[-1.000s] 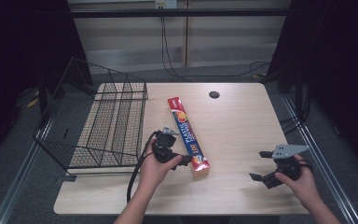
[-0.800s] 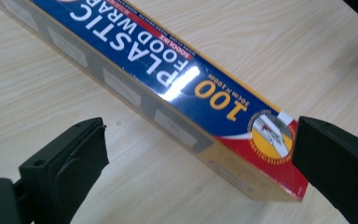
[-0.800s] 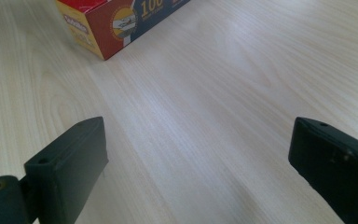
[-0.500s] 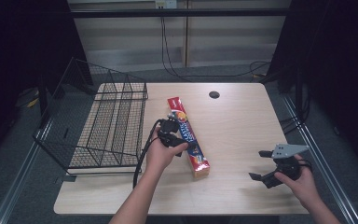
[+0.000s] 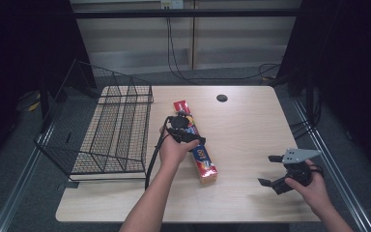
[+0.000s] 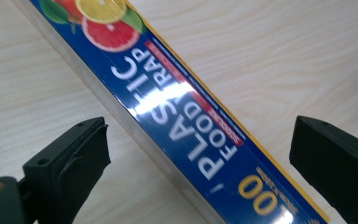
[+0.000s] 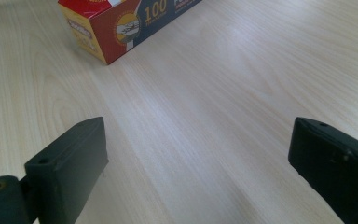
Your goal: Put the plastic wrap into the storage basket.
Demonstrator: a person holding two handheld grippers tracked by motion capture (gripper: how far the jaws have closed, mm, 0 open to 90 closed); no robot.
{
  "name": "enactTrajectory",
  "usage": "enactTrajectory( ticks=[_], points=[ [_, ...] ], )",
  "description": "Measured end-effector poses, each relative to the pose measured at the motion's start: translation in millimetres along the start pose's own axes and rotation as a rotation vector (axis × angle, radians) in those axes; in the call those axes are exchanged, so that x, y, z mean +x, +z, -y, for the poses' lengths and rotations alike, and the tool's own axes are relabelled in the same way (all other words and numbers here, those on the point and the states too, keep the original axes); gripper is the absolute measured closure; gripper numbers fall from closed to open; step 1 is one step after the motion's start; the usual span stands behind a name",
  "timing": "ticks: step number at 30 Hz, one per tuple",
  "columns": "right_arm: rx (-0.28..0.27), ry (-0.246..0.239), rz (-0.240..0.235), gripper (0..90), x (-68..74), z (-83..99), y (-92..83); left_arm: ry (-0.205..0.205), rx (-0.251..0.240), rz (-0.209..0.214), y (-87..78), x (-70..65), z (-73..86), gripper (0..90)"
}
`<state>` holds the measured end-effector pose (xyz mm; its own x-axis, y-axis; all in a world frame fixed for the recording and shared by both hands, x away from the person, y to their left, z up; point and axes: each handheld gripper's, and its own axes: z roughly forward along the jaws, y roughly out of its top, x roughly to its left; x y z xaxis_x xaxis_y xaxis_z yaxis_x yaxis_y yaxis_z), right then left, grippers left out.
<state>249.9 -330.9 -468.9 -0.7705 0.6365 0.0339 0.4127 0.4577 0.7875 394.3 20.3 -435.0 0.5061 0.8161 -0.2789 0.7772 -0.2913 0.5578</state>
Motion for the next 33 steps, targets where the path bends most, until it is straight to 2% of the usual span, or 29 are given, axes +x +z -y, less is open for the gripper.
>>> enactTrajectory(
  ticks=[8,9,11,13,17,19,21,23,25,32,33],
  points=[
    [-0.003,-0.003,0.004,4.1,0.1,-0.4,0.2,-0.038,-0.009,-0.050,7.7,2.5,-7.4,7.3],
    [-0.004,-0.002,0.004,4.2,0.1,-0.4,0.2,-0.041,0.004,-0.068,9.0,3.6,-8.1,7.3],
    [-0.007,0.000,0.003,4.1,0.0,-0.6,0.2,-0.048,-0.003,-0.095,11.0,4.4,-9.2,7.4],
    [-0.009,0.001,0.003,4.2,-0.2,-0.6,-0.2,-0.063,0.000,-0.104,13.4,5.6,-10.2,7.8],
    [-0.013,-0.001,0.005,4.1,-0.6,-0.9,-0.7,-0.064,0.007,-0.123,17.6,5.6,-10.7,8.4],
    [-0.013,-0.001,0.006,4.1,-0.4,-1.0,-0.7,-0.065,0.010,-0.125,18.2,5.8,-11.3,8.5],
    [-0.013,-0.001,0.003,4.1,-0.4,-1.1,-0.8,-0.084,0.002,-0.126,20.0,6.4,-12.8,11.0],
    [-0.014,-0.001,0.006,4.0,-0.3,-1.0,-0.7,-0.078,0.007,-0.134,20.2,6.8,-13.1,11.8],
    [-0.007,-0.001,-0.007,3.9,-0.2,-0.7,0.3,-0.108,0.012,-0.129,22.2,7.2,-14.5,11.4],
    [-0.011,-0.007,-0.005,3.9,0.4,-1.2,0.3,-0.105,0.036,-0.137,30.1,6.2,-15.6,11.3],
    [-0.011,-0.007,-0.005,3.9,0.5,-1.2,0.3,-0.118,0.038,-0.135,30.8,5.8,-15.6,11.3]
  ],
)
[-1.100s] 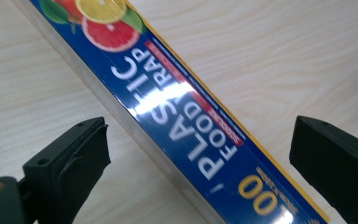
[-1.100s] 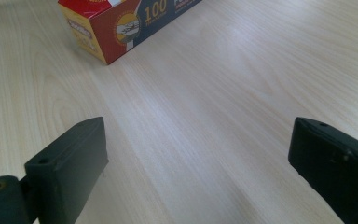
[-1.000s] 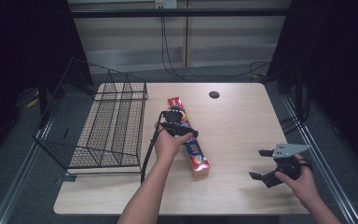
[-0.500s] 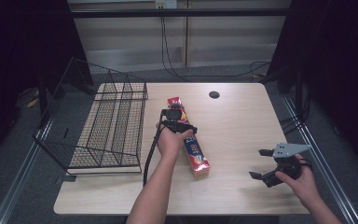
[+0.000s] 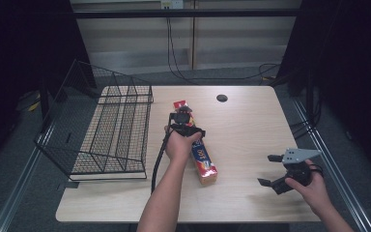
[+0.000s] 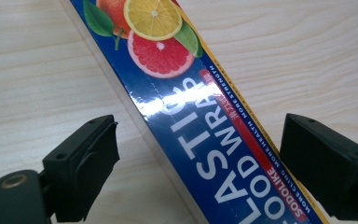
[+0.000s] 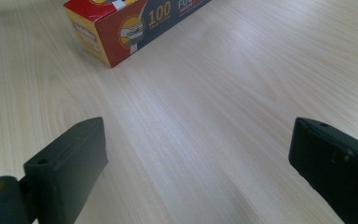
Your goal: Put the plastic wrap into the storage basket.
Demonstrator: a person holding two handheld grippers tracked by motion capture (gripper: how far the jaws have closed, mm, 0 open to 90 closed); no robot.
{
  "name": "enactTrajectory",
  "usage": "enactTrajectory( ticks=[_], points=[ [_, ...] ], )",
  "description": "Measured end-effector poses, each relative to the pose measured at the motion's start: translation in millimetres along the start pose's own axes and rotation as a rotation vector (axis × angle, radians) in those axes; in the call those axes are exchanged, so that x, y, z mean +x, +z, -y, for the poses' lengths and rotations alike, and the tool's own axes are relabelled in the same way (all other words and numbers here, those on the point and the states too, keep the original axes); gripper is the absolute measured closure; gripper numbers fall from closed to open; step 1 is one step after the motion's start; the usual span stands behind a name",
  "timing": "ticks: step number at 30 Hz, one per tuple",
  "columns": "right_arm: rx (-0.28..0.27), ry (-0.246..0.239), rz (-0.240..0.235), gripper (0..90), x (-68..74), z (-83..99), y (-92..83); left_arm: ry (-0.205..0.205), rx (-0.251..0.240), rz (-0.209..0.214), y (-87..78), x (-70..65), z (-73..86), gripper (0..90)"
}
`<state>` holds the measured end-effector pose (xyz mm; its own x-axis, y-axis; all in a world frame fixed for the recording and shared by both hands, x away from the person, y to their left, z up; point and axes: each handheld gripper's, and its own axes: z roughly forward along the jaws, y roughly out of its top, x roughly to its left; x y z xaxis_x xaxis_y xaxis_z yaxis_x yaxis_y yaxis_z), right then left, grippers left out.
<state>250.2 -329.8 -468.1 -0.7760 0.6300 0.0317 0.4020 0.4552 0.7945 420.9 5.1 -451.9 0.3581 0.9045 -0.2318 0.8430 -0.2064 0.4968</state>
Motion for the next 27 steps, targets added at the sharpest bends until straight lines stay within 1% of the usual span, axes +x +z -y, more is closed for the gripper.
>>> enactTrajectory(
  ticks=[2,3,4,5,6,7,8,9,10,12,13,14,16,17,19,23,24,25,26,27],
  points=[
    [0.001,-0.001,-0.001,3.9,-0.1,0.0,0.1,-0.003,-0.009,0.001,1.1,-0.8,-0.1,12.5],
    [0.001,-0.001,-0.001,3.9,-0.1,0.0,0.1,0.012,0.006,0.006,1.4,-1.4,0.0,12.5],
    [-0.002,-0.001,-0.001,3.9,-0.4,0.0,0.2,0.012,0.009,0.007,3.8,-3.2,0.6,13.9],
    [-0.003,-0.002,-0.002,3.9,-0.6,-0.1,0.1,0.031,0.022,0.009,4.4,-3.6,0.6,15.2],
    [-0.003,0.000,-0.002,3.9,-0.5,-0.2,-0.1,0.022,0.017,0.010,5.7,-5.7,1.2,16.7],
    [-0.005,-0.002,-0.001,3.9,-0.6,-0.3,-0.2,0.022,0.017,0.010,5.7,-5.7,1.2,16.7],
    [-0.004,-0.003,0.003,3.9,-0.3,-0.5,-0.6,0.031,0.025,0.002,5.5,-6.1,1.0,16.9],
    [-0.004,-0.003,0.001,3.9,-0.2,-0.5,-0.7,0.023,0.020,0.005,5.6,-6.5,1.1,17.1],
    [-0.005,-0.003,0.001,3.9,-0.3,-0.4,-0.9,0.029,0.027,0.005,4.9,-5.8,1.1,17.4],
    [-0.004,-0.002,0.004,3.9,-0.1,-0.2,-0.9,0.010,0.037,0.006,3.4,-5.2,1.4,18.9],
    [-0.004,-0.002,0.004,3.9,-0.1,-0.2,-0.9,0.010,0.037,0.006,3.4,-5.2,1.4,19.7],
    [-0.005,-0.003,0.002,3.9,-0.2,-0.3,-0.8,0.019,0.051,0.007,1.8,-3.4,1.4,20.2],
    [-0.005,-0.006,0.001,3.9,-0.5,-0.5,-1.1,0.008,0.041,0.008,1.6,-2.9,2.6,20.9],
    [-0.006,-0.006,0.001,3.9,-0.6,-0.6,-1.3,0.002,0.045,0.006,0.9,-2.4,3.2,21.5],
    [-0.007,-0.005,-0.001,3.9,-0.6,-0.6,-1.5,-0.018,0.039,0.013,0.9,-2.5,3.9,22.3],
    [-0.005,-0.004,0.001,3.9,-0.3,-0.6,-0.6,-0.024,0.043,0.007,0.5,-3.1,3.9,23.2],
    [-0.005,-0.006,-0.004,3.9,-0.5,-0.7,-0.7,-0.030,0.035,0.008,0.9,-3.5,4.4,23.4],
    [-0.004,-0.006,-0.005,3.9,-0.5,-0.7,-0.6,-0.031,0.038,0.009,0.7,-3.2,4.2,23.5],
    [-0.005,-0.004,0.000,3.9,-0.2,-0.7,-0.4,-0.044,0.043,0.013,0.6,-2.9,4.3,23.6],
    [-0.005,-0.004,0.000,3.9,-0.2,-0.7,-0.4,-0.044,0.043,0.013,0.6,-2.9,4.3,24.3]
  ],
)
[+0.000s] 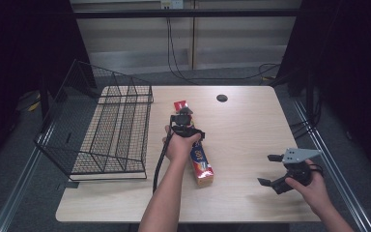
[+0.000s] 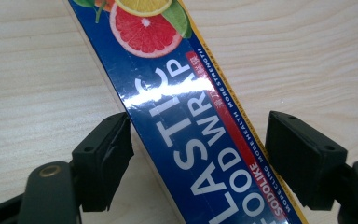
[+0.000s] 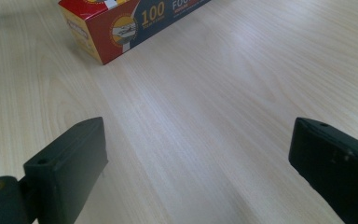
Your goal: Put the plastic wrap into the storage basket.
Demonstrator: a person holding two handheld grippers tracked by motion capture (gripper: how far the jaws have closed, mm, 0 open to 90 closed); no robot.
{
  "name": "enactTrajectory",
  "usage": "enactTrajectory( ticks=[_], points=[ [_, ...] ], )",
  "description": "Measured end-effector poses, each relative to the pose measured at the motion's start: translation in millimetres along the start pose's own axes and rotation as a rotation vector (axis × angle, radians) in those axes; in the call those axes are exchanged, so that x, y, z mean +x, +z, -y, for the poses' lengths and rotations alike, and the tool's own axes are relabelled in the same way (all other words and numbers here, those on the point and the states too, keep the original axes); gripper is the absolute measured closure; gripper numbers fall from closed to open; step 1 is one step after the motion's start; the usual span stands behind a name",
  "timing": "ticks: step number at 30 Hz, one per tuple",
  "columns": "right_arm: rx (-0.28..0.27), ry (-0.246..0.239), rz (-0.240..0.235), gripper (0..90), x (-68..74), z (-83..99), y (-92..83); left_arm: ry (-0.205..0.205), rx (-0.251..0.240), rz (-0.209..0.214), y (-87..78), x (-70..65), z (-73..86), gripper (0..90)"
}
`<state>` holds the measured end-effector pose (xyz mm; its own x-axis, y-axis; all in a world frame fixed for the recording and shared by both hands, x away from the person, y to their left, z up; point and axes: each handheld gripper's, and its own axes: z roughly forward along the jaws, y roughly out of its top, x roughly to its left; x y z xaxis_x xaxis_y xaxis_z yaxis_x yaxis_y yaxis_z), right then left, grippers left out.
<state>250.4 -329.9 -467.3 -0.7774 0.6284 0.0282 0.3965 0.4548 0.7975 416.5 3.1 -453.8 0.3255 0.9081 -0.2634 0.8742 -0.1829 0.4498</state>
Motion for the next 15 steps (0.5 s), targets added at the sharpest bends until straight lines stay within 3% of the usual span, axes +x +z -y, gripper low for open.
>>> enactTrajectory(
  ticks=[4,8,15],
  points=[
    [0.001,-0.002,-0.006,3.9,-0.4,-0.1,-0.1,-0.074,0.011,0.029,0.5,3.5,0.9,26.0],
    [0.000,0.000,-0.006,3.9,-0.6,0.1,0.2,-0.067,0.013,0.026,0.5,3.7,0.7,26.3],
    [0.000,0.001,-0.006,3.9,-0.7,0.5,0.2,-0.099,0.054,0.016,-3.6,4.6,-1.5,31.3]
  ],
)
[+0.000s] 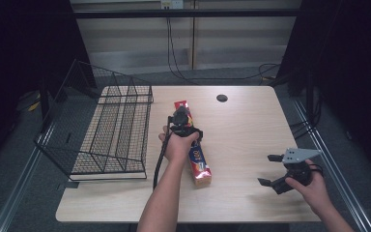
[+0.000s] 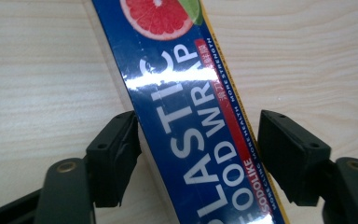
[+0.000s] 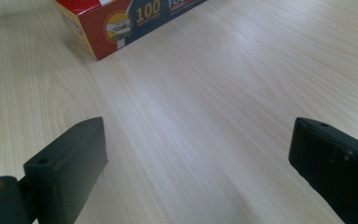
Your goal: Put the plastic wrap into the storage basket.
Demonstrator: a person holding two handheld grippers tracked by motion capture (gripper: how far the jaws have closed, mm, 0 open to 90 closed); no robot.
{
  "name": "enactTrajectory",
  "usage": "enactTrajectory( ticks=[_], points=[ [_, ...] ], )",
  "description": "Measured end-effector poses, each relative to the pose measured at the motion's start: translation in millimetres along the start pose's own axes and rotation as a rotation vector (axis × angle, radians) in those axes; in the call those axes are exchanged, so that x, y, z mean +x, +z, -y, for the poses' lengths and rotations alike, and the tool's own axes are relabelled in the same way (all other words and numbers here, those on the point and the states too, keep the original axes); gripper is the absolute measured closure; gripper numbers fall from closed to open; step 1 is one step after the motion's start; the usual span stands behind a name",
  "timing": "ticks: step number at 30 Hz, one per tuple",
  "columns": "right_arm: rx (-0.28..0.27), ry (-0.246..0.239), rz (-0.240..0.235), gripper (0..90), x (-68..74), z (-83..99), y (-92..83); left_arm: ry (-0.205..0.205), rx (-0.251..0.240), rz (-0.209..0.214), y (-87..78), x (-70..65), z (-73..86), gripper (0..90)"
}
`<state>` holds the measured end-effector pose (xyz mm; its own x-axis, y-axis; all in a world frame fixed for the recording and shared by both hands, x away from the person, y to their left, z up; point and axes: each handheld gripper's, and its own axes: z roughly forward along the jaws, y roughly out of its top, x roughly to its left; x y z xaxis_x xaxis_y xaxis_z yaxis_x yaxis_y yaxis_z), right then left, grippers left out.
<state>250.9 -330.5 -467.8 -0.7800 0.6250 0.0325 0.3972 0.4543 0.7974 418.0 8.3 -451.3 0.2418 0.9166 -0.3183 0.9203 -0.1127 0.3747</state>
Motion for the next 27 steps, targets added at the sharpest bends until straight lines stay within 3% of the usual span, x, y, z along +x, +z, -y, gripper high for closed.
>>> enactTrajectory(
  ticks=[3,8,17,27],
  points=[
    [0.002,-0.003,-0.003,3.9,-0.3,0.4,0.0,-0.003,0.014,-0.005,-2.5,1.5,-0.3,33.0],
    [0.002,-0.001,0.004,3.9,0.5,-0.4,0.0,0.009,0.047,-0.051,-10.0,4.6,-1.0,39.9],
    [0.003,-0.005,-0.001,3.9,-0.4,-0.2,0.8,0.008,0.017,-0.074,-6.5,4.4,-3.8,37.9],
    [0.004,-0.005,-0.002,3.9,-0.4,0.3,1.4,0.013,0.019,-0.093,4.5,4.5,-8.9,37.8]
  ],
)
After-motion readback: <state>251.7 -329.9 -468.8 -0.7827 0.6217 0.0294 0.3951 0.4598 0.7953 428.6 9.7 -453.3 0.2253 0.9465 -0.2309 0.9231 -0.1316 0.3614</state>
